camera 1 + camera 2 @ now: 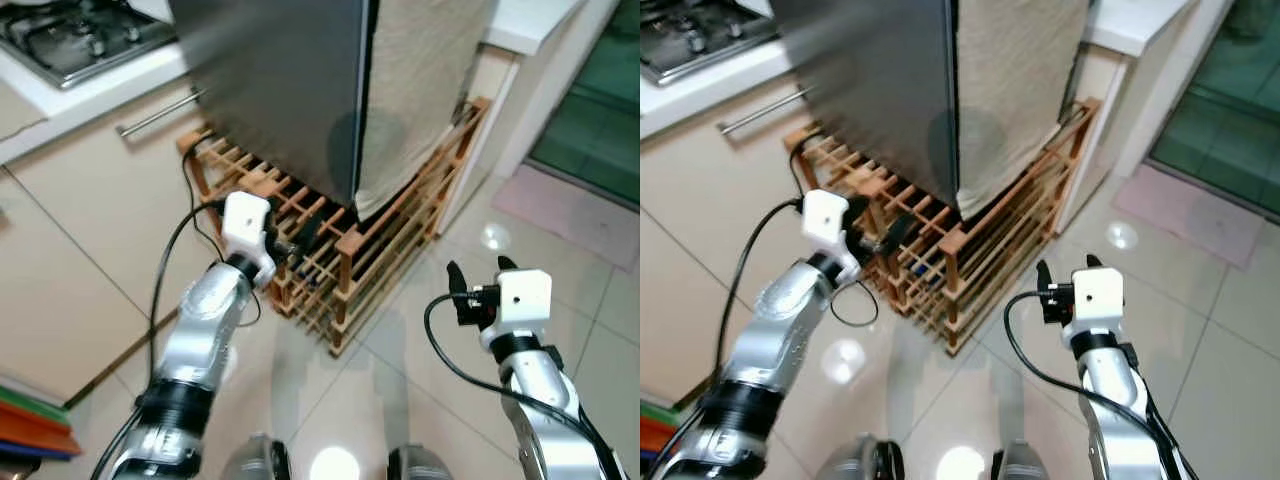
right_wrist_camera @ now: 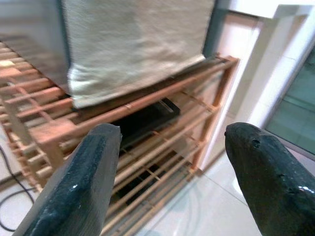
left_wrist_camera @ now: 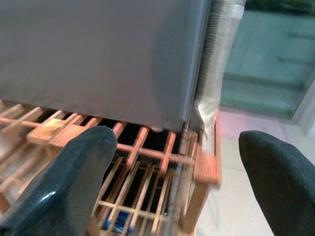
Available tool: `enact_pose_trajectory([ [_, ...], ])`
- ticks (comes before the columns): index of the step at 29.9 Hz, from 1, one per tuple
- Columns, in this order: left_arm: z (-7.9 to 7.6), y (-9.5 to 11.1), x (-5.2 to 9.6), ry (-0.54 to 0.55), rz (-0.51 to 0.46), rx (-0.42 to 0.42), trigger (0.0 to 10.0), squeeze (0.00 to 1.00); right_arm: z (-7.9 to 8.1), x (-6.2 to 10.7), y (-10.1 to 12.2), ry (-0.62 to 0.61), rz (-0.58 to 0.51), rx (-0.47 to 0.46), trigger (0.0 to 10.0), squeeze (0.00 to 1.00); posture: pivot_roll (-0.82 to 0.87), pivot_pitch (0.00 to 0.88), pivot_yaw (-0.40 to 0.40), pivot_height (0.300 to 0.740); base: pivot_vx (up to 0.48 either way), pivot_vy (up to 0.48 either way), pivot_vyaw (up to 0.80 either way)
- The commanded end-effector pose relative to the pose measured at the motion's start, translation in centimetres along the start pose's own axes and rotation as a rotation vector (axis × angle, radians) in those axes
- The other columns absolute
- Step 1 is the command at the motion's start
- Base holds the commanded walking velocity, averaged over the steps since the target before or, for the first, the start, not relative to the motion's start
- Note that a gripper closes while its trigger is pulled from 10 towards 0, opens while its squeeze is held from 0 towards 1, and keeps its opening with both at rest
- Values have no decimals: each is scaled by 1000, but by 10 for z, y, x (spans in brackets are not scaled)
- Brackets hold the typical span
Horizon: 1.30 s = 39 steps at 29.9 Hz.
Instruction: Restocking fridge
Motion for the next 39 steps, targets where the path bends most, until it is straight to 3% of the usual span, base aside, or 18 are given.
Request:
enact_pose_trajectory([
  [1, -28, -31, 19, -118, 88, -7, 10000, 0, -2, 3, -8, -4, 14, 2, 10000, 71, -112, 31, 50, 711, 0, 0, 0],
  [3, -31, -39, 26, -98, 118, 2, 10000, 0, -2, 3, -10, -2, 13, 0, 10000, 75, -109, 24, 49, 711, 0, 0, 0],
  [4, -24, -29, 22, -6, 75, 89, 10000, 0, -3, 2, -8, -3, 2, -4, 10000, 75, -112, 19, 46, 711, 0, 0, 0],
  [5, -22, -21, 19, 32, 48, 124, 10000, 0, -3, 2, -7, -3, -6, -6, 10000, 71, -114, 15, 44, 711, 0, 0, 0],
  [10, -18, -3, 15, 81, 2, 148, 10000, 0, -4, 3, -1, -16, -33, 6, 10000, 75, -123, 7, 39, 711, 0, 0, 0],
  [19, -25, 0, 14, 58, 33, 144, 10000, 0, -2, 21, -3, 0, -29, 26, 10000, 75, -136, 2, 40, 711, 28, 0, 0],
  [37, -39, 19, 3, -7, -5, 82, 10000, 0, -1, 19, -1, -2, -32, 44, 10000, 82, -144, 7, 49, 711, 480, 0, 0],
  [39, -43, 21, 2, -34, -8, 46, 10000, 0, 1, 18, -1, 2, -28, 46, 10000, 86, -144, 7, 49, 711, 474, 0, 0],
])
Point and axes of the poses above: a point about 5 cm out from each wrist's last joint towards the gripper, its own x axis pointing back from the gripper into the wrist, its own y axis along the axis of the wrist's last joint, z = x × y, the point moved 5 cm from there along -x, pointing out of the wrist towards the gripper, and after that the axes turned 1 degree about x, right-handed, at the moved point
